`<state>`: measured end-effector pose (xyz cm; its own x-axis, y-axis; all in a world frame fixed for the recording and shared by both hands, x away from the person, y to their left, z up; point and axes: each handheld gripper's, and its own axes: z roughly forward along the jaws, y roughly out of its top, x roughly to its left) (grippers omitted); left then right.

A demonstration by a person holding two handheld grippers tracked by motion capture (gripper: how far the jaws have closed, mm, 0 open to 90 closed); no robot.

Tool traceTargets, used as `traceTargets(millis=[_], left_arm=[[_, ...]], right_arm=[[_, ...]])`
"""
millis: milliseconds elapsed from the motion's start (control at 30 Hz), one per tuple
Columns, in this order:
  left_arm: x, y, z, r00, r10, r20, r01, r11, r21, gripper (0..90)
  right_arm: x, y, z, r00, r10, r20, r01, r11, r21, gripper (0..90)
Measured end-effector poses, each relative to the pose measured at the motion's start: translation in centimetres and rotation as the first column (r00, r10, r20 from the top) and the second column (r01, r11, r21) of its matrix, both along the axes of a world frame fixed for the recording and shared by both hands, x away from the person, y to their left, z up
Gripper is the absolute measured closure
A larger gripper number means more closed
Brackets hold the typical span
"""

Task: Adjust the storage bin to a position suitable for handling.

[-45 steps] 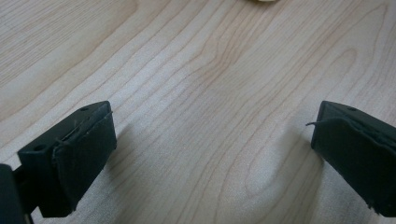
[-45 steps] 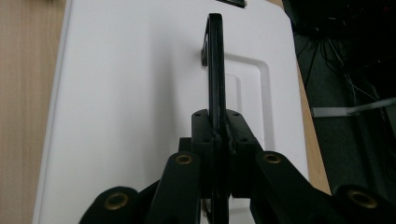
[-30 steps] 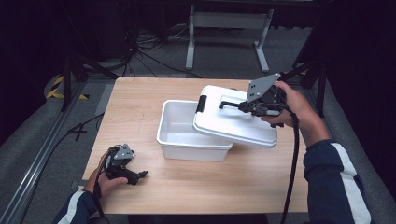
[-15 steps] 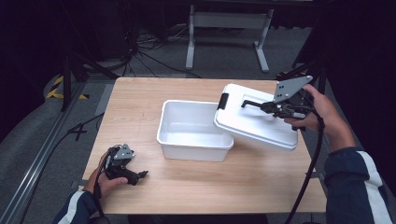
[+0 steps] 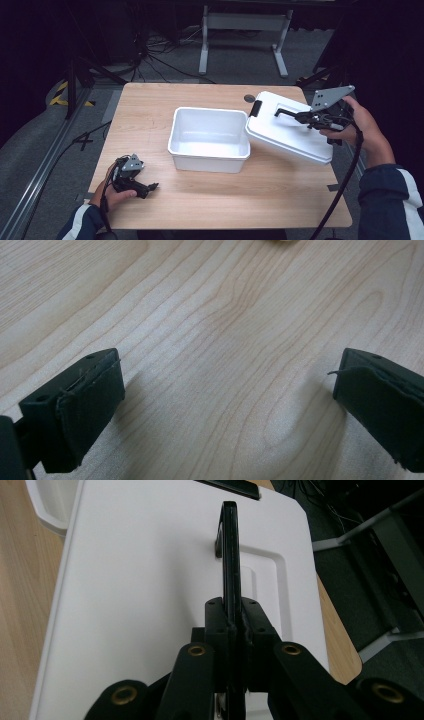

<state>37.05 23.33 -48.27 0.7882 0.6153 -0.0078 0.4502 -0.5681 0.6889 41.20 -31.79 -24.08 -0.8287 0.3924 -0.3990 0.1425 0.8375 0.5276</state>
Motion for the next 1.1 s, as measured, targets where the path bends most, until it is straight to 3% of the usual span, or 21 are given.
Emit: traceTargets(millis=[400, 600, 867, 1100], left_arm=[[0.0, 0.0, 0.0, 1.0000, 0.001, -0.001, -0.001, 1.0000, 0.000, 0.5], [0.0, 0.0, 0.0, 1.0000, 0.001, 0.000, -0.001, 1.0000, 0.001, 0.5], [0.0, 0.0, 0.0, 1.0000, 0.001, -0.001, -0.001, 1.0000, 0.001, 0.5], [0.0, 0.0, 0.0, 1.0000, 0.001, 0.000, -0.001, 1.0000, 0.001, 0.5]], right_arm=[[0.2, -2.1, -1.9, 0.9983, -0.057, -0.013, 0.057, 0.998, 0.004, 84.4], [0.8, -3.0, -3.7, 0.9959, -0.085, -0.030, 0.085, 0.996, 0.009, 84.4], [2.2, -2.5, -6.8, 0.9931, -0.089, -0.077, 0.088, 0.996, -0.017, 84.4], [3.2, -2.0, -8.5, 0.9894, -0.093, -0.112, 0.092, 0.996, -0.016, 84.5]])
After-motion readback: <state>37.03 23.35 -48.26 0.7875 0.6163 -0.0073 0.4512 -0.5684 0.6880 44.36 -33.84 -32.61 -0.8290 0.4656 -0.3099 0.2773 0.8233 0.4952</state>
